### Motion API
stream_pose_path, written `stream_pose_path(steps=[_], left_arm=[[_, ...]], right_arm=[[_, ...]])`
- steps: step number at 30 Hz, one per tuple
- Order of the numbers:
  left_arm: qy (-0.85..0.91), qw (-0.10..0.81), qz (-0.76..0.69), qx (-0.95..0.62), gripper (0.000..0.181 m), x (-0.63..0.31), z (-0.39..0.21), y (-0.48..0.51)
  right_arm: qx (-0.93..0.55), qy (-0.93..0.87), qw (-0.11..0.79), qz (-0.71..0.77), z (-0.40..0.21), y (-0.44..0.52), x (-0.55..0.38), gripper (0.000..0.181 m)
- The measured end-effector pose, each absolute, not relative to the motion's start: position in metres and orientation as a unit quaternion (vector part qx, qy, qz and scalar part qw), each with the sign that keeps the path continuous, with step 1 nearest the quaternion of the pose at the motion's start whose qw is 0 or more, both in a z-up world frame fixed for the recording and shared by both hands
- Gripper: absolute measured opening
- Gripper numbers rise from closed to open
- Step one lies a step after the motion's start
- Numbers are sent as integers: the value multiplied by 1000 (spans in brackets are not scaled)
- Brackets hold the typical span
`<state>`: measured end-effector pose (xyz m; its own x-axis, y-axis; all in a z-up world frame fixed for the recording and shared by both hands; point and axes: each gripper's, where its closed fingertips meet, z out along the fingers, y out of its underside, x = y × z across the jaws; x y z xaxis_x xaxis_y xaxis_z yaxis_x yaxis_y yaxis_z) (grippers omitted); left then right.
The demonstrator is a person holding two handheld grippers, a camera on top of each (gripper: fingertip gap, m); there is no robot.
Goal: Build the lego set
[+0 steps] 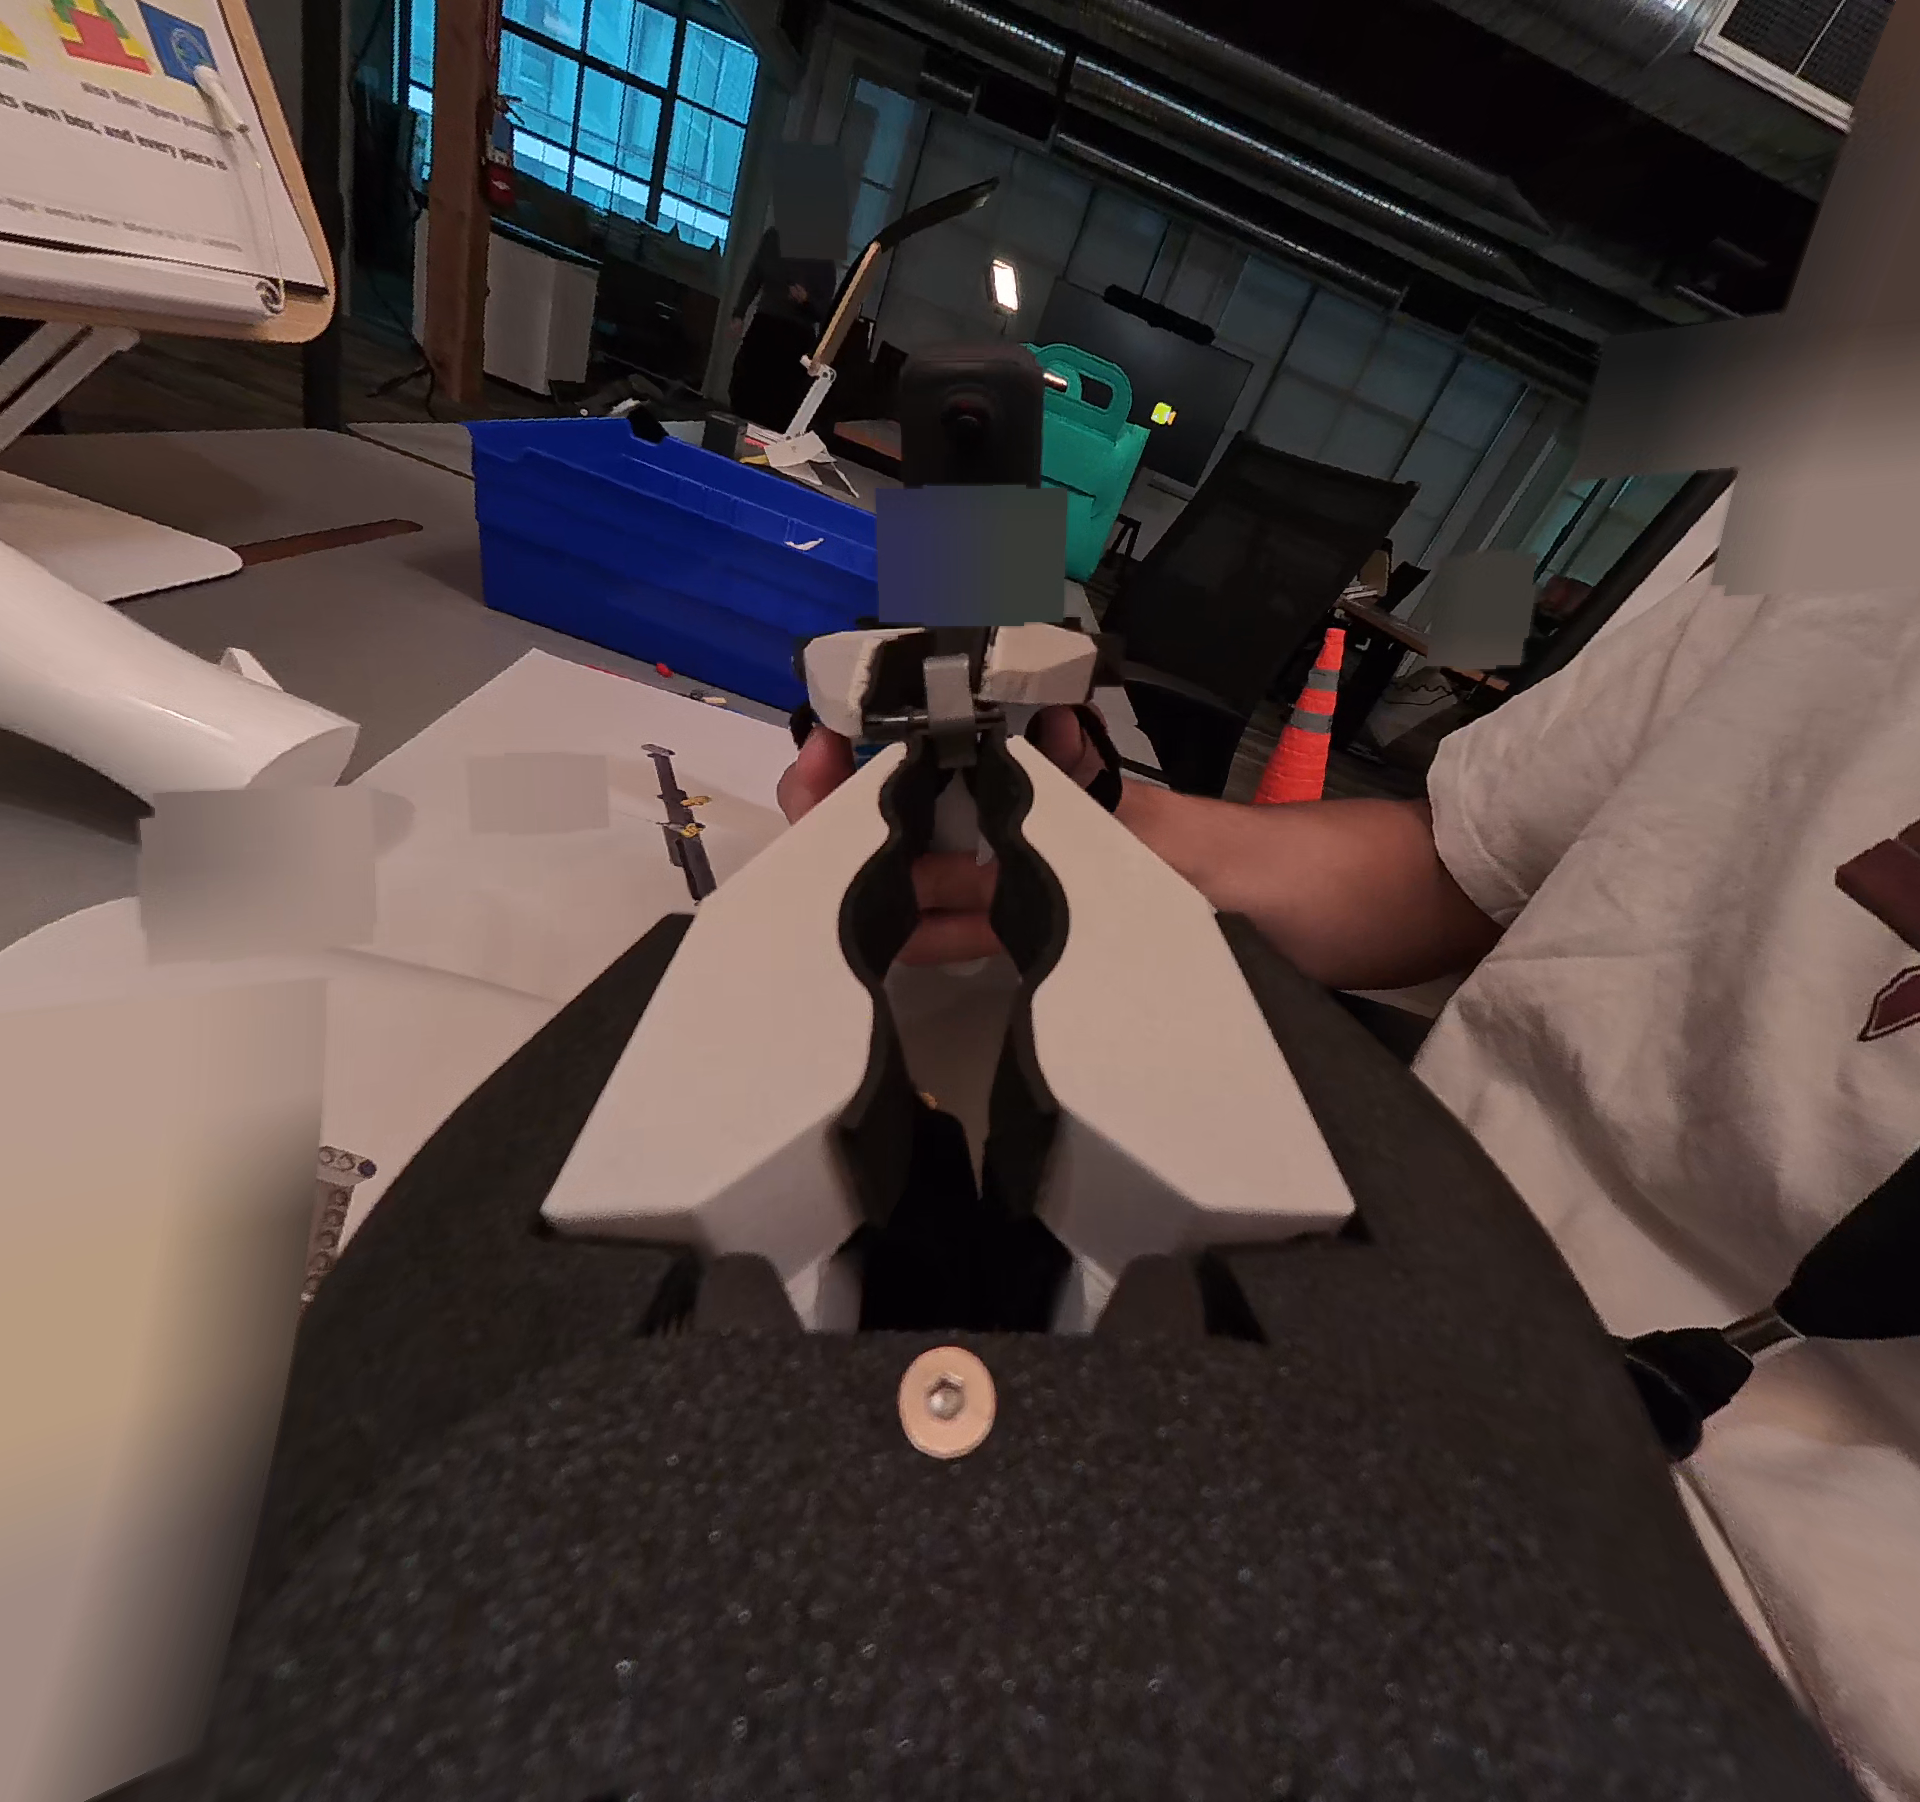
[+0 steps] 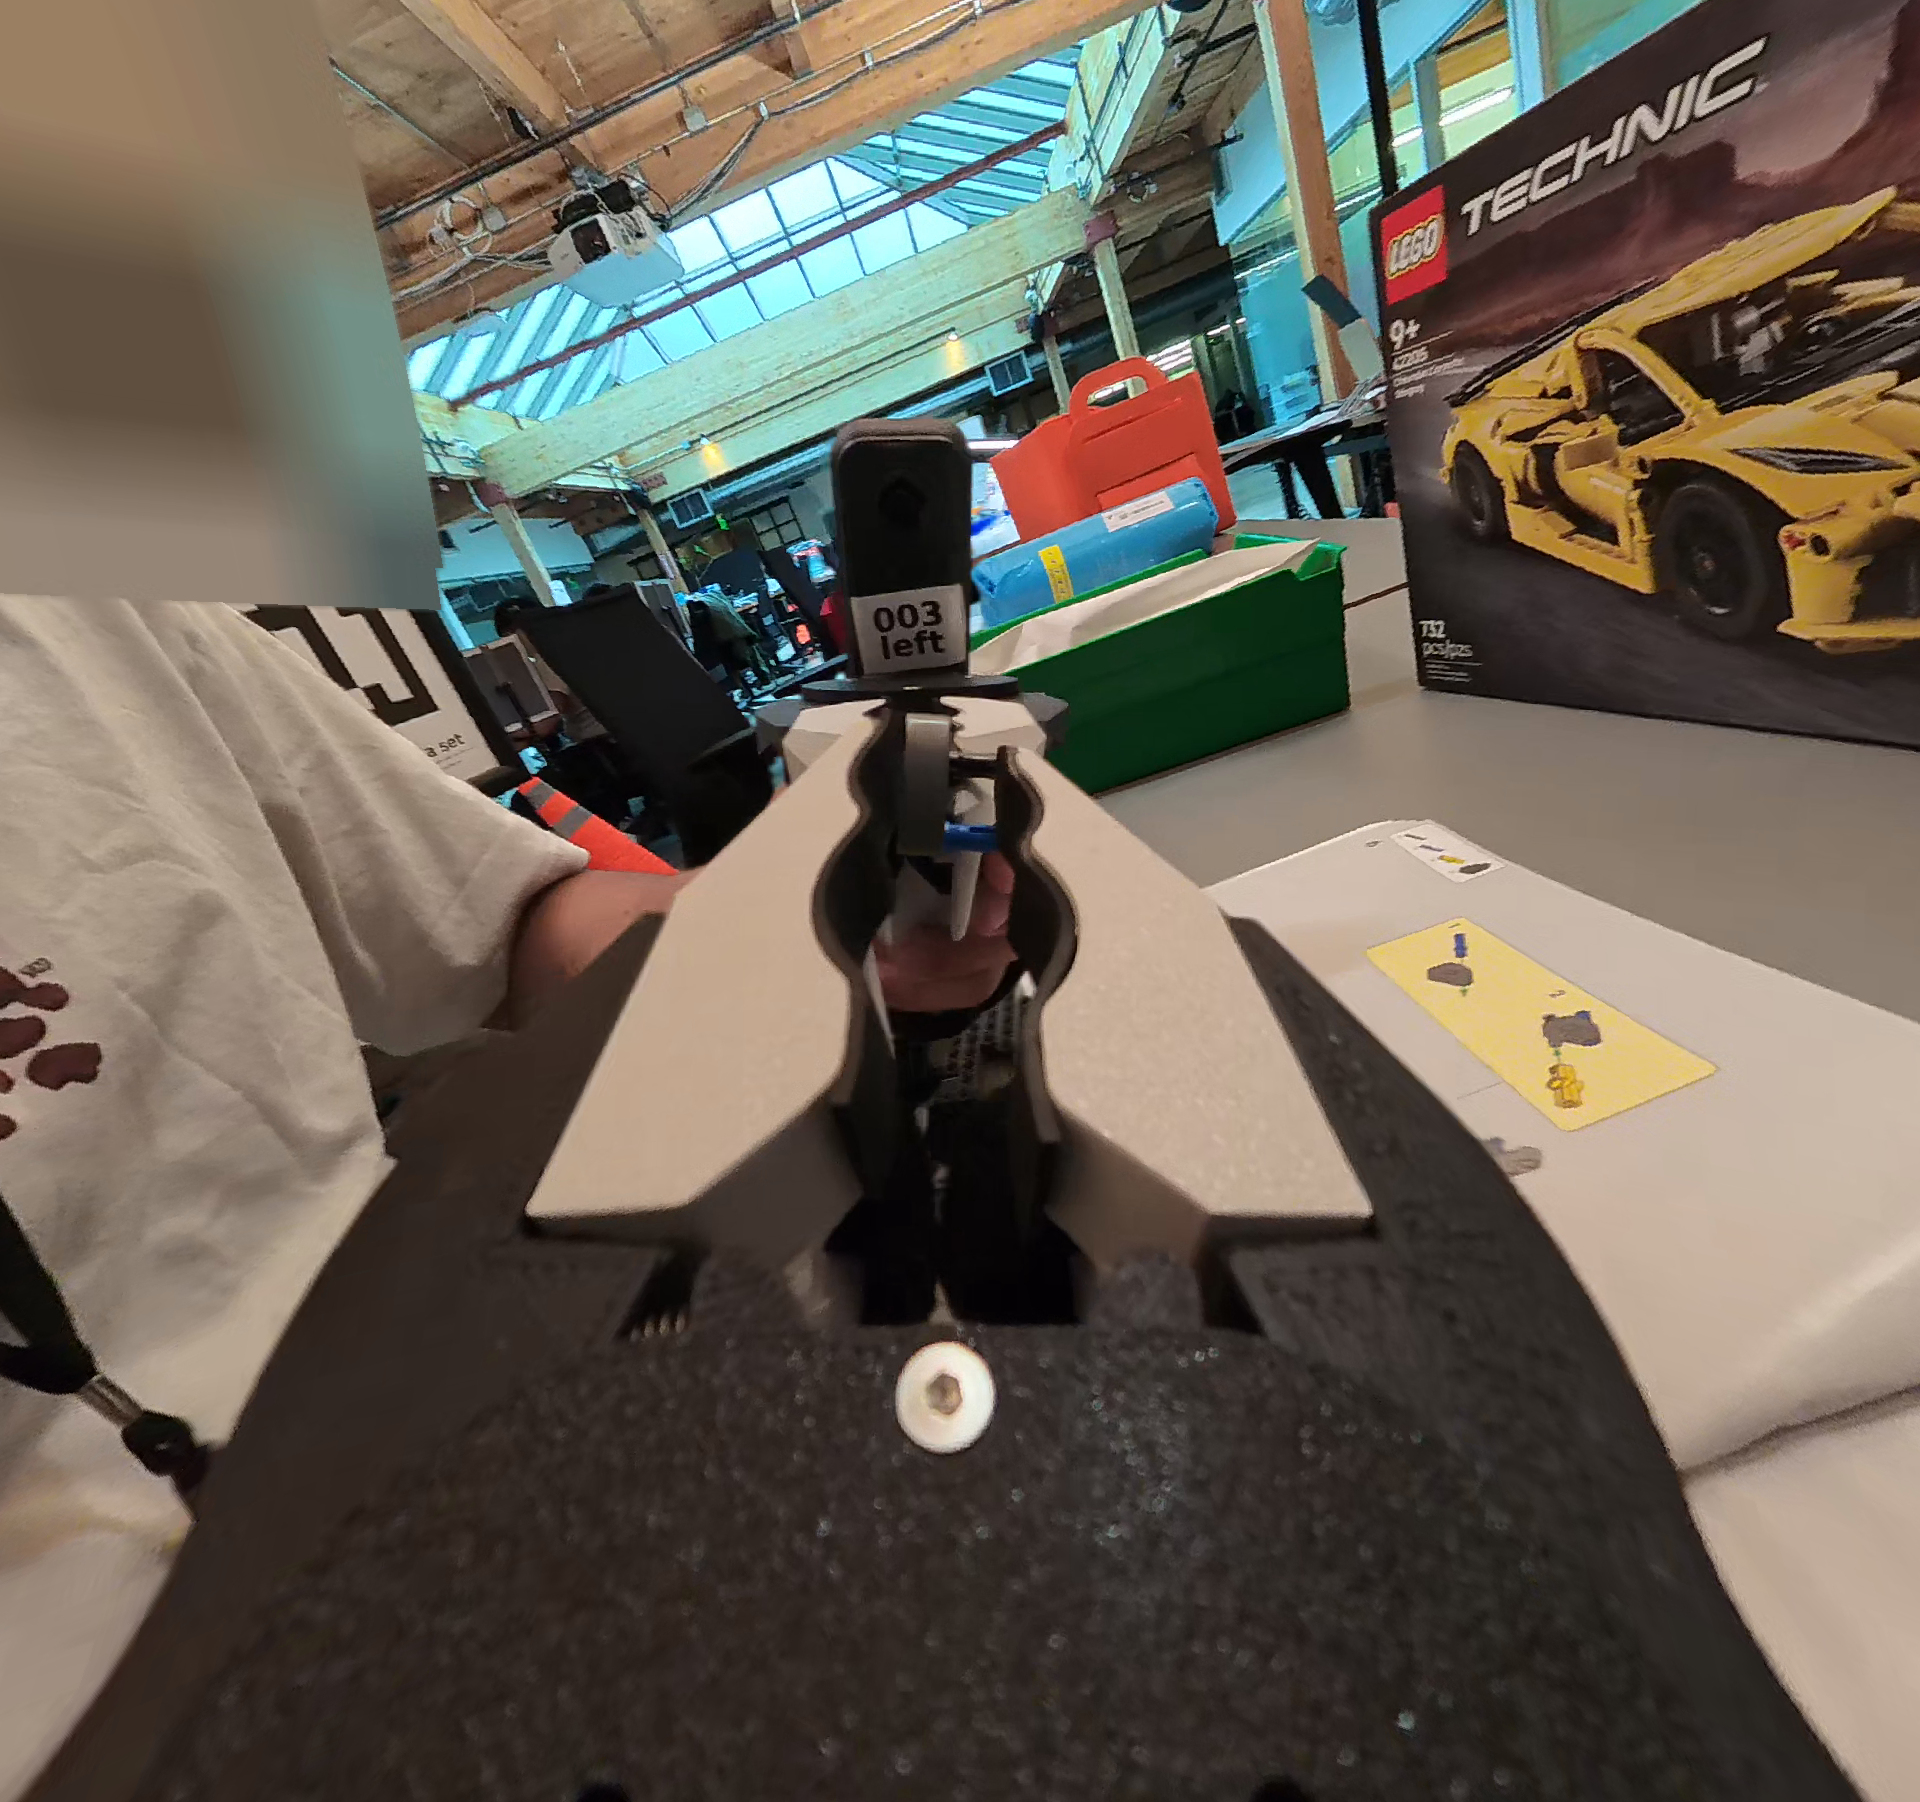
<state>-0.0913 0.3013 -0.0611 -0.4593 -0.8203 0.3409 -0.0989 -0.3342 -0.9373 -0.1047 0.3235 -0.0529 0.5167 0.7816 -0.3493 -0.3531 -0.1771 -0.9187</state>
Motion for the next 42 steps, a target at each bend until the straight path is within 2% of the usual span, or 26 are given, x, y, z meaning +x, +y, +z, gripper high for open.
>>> stream_pose_path(steps=[11, 22, 24, 28, 37, 38, 42], left_arm=[[493, 218, -705, -461, 6, -91, -64, 300], [486, 239, -695, -473, 6, -87, -62, 305], [494, 260, -676, -481, 17, -85, -65, 308], [530, 307, -625, -484, 26, -82, -72, 309], [529, 314, -622, -485, 20, -83, -71, 312], [532, 315, -622, -480, 13, -83, -71, 310], [557, 345, -597, -463, 13, -84, -71, 305]], right_arm=[[-622, -189, 617, 443, -56, 322, -105, 13], [-607, -182, 648, 423, -50, 327, -100, 14], [-601, -173, 644, 440, -48, 327, -100, 15], [-617, -175, 628, 441, -54, 329, -100, 15], [-643, -200, 631, 386, -62, 330, -96, 15], [-642, -203, 637, 376, -61, 330, -96, 16], [-639, -218, 633, 377, -60, 326, -96, 16]])
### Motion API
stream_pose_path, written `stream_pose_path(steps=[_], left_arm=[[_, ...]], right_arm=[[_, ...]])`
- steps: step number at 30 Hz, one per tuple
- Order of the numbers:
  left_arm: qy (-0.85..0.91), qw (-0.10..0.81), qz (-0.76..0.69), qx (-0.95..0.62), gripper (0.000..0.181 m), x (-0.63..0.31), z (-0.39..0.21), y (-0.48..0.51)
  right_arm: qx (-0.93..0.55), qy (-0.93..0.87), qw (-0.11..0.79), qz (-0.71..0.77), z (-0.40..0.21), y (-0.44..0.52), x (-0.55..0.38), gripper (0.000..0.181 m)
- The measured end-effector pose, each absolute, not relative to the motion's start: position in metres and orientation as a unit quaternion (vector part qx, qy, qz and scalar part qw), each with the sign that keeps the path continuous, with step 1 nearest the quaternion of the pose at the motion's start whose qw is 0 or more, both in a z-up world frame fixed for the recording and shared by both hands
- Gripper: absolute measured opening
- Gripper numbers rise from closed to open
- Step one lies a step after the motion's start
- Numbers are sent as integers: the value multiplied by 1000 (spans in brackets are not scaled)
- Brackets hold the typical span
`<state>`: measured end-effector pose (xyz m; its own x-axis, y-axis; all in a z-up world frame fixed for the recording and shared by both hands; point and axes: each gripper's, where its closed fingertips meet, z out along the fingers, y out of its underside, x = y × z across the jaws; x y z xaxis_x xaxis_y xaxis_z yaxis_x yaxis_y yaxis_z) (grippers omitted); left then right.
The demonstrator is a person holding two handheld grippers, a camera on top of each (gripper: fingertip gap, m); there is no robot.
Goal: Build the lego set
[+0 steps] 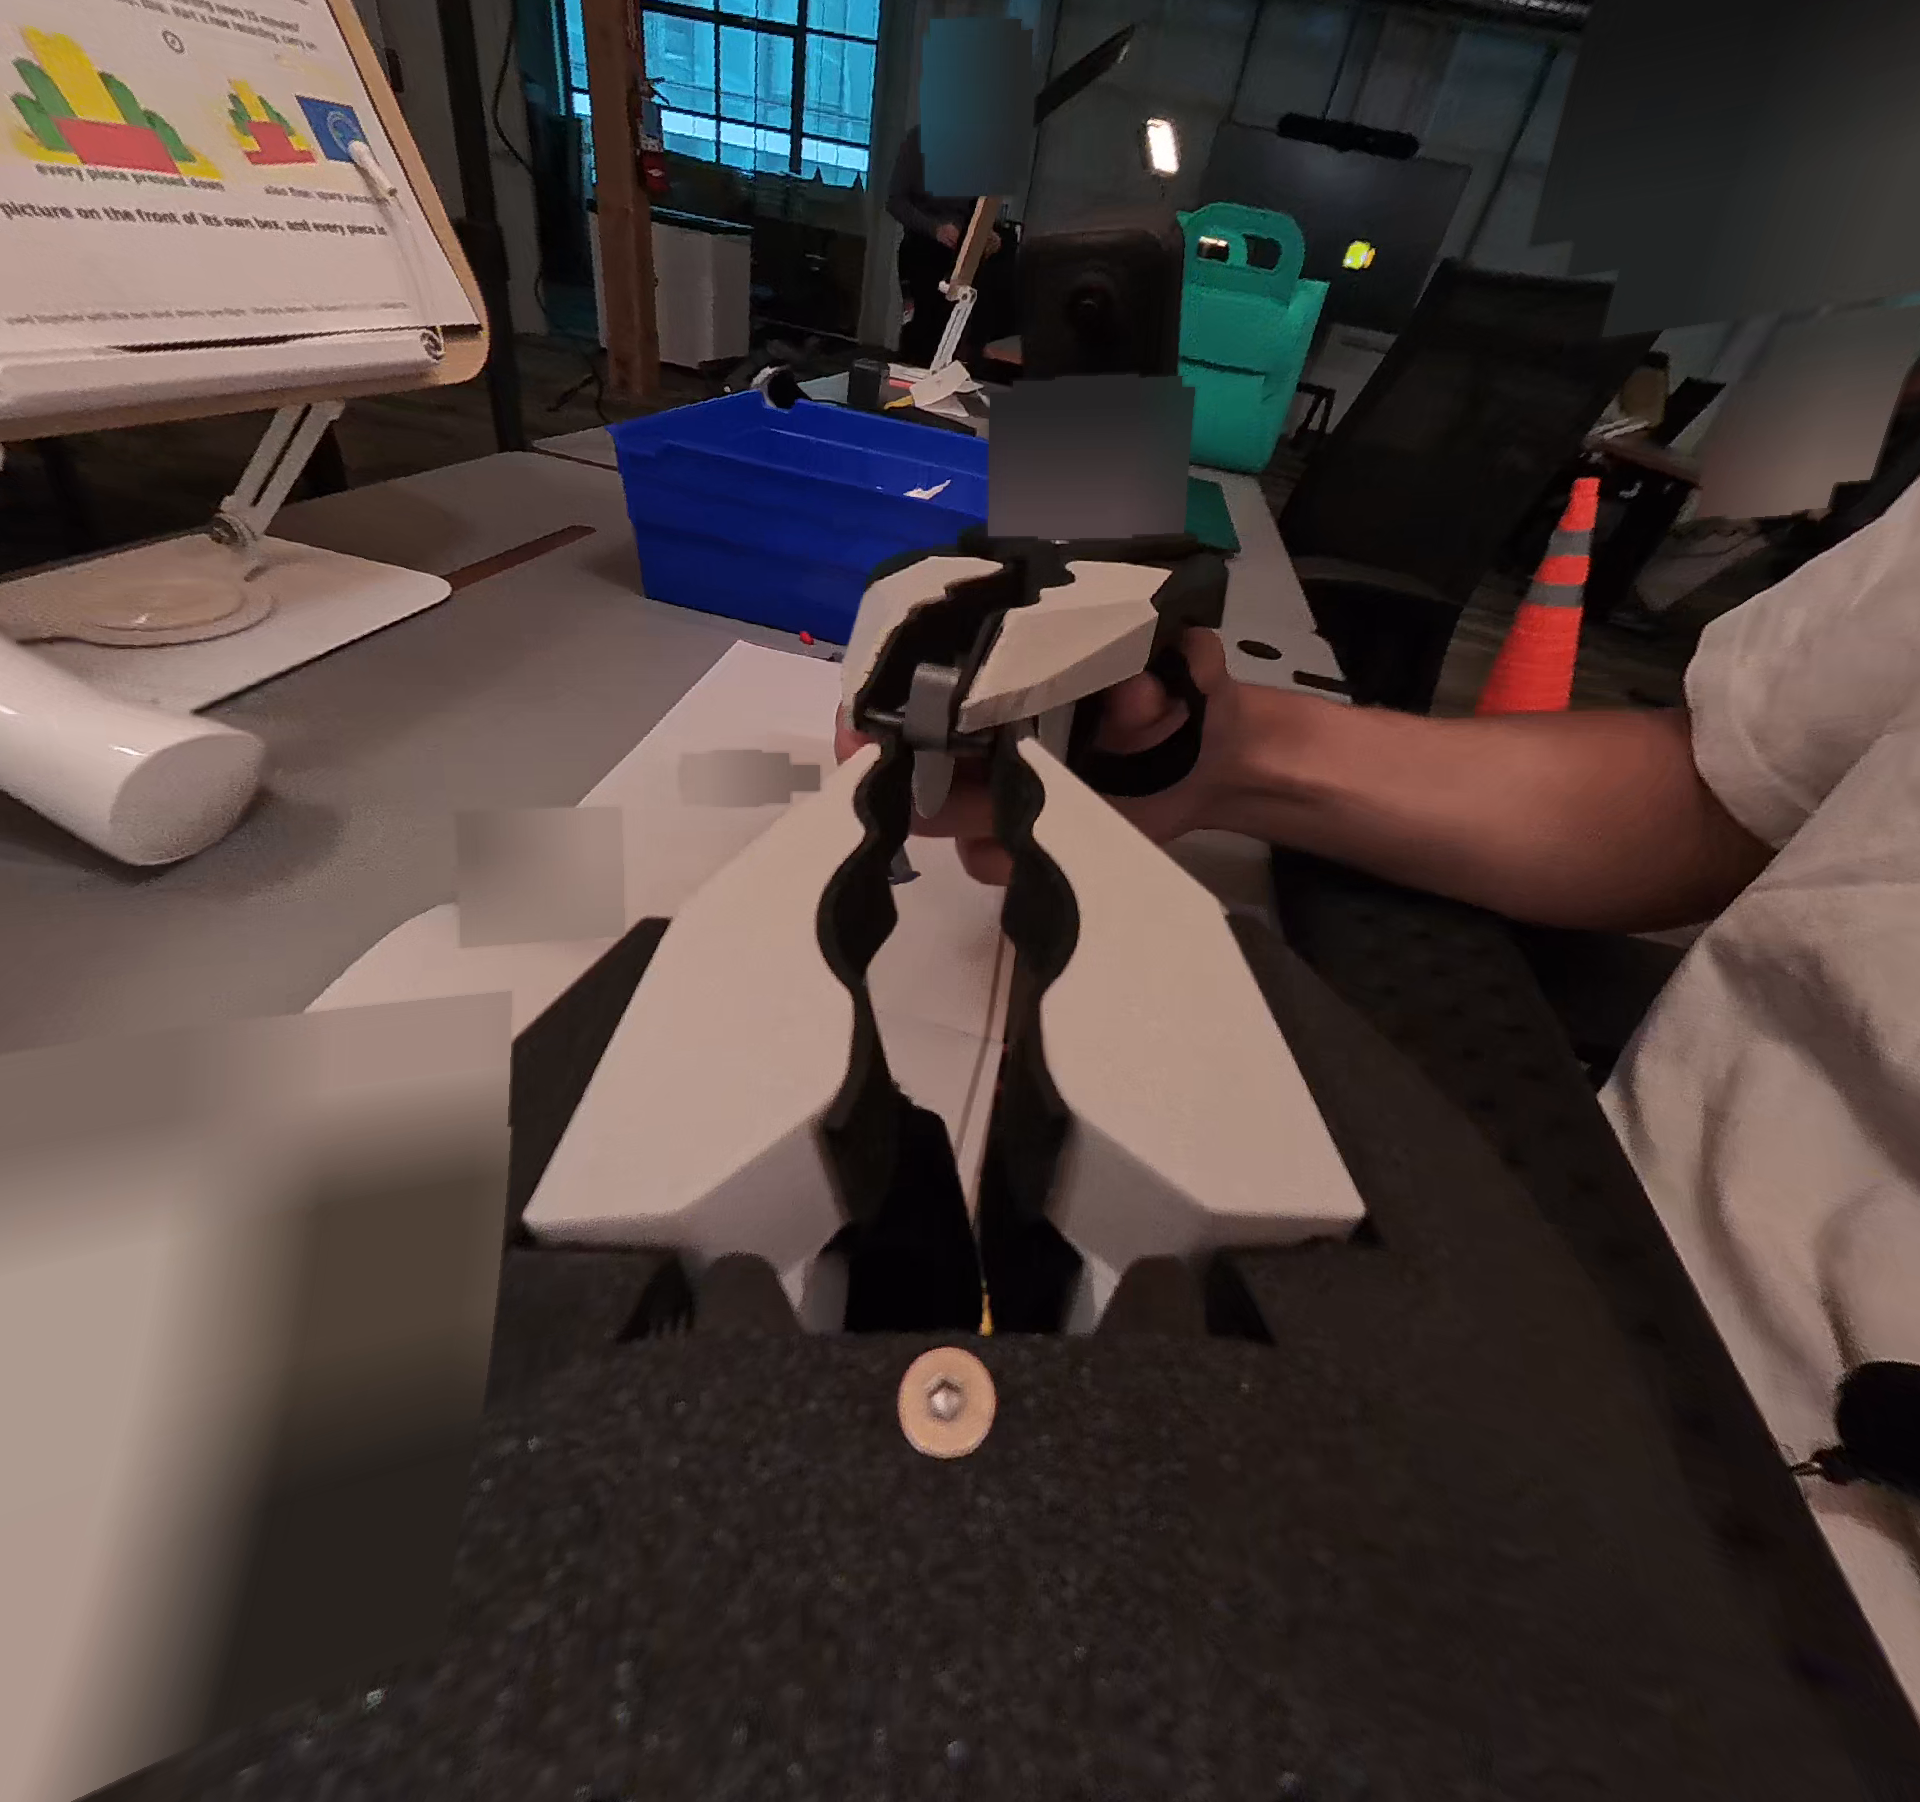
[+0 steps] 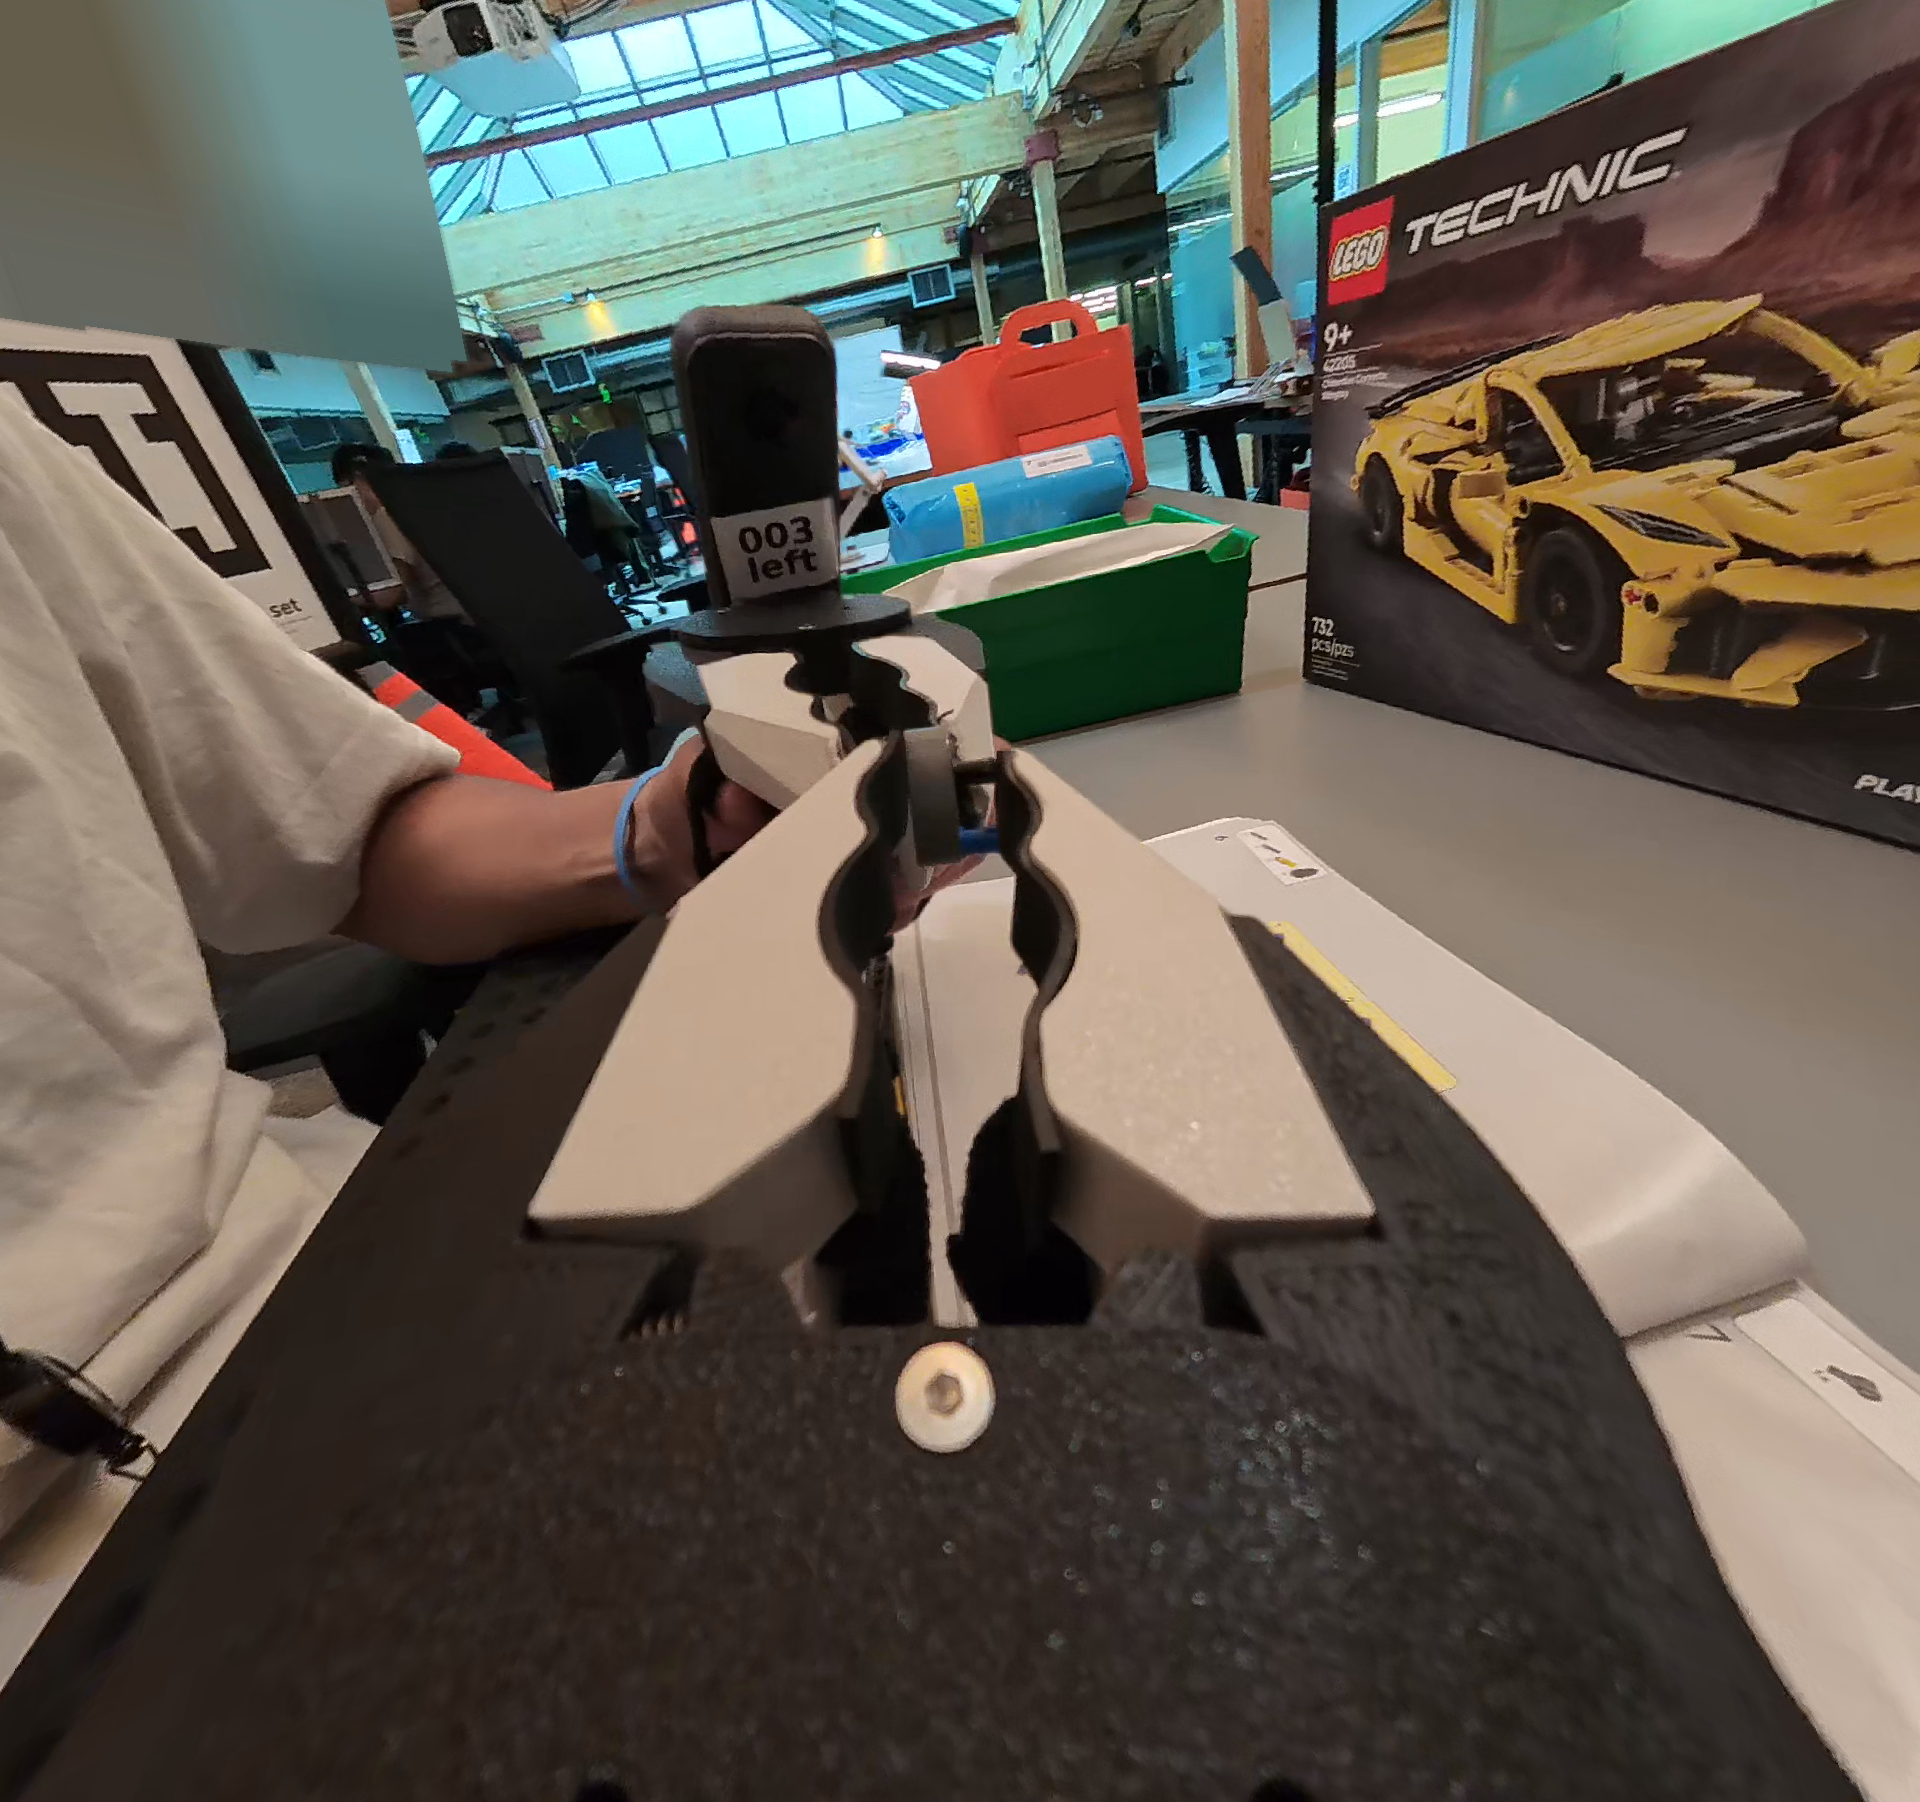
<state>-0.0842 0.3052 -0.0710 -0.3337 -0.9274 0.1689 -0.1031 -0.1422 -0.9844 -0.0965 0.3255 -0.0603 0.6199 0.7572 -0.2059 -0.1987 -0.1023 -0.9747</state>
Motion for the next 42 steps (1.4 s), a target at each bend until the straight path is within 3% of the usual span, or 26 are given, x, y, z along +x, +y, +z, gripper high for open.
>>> stream_pose_path(steps=[13, 18, 23, 25, 30, 35, 39, 42], left_arm=[[567, 354, -593, -449, 14, -84, -71, 300], [578, 400, -549, -453, 13, -83, -72, 306], [609, 438, -458, -476, 10, -78, -93, 318], [608, 439, -450, -484, 2, -77, -97, 322], [600, 432, -464, -488, 2, -75, -98, 321], [593, 420, -480, -491, 15, -77, -94, 324], [602, 509, -431, -439, 36, -79, -78, 324], [635, 554, -376, -386, 40, -81, -76, 314]], right_arm=[[-641, -238, 631, 365, -61, 320, -98, 15], [-632, -217, 632, 392, -59, 324, -96, 16], [-676, -228, 618, 329, -78, 334, -91, 16], [-685, -217, 622, 311, -81, 339, -85, 17], [-692, -213, 611, 319, -86, 340, -80, 16], [-603, -165, 610, 487, -50, 324, -78, 15], [-555, -115, 492, 660, -42, 313, -81, 15], [-547, -109, 433, 708, -48, 309, -87, 15]])
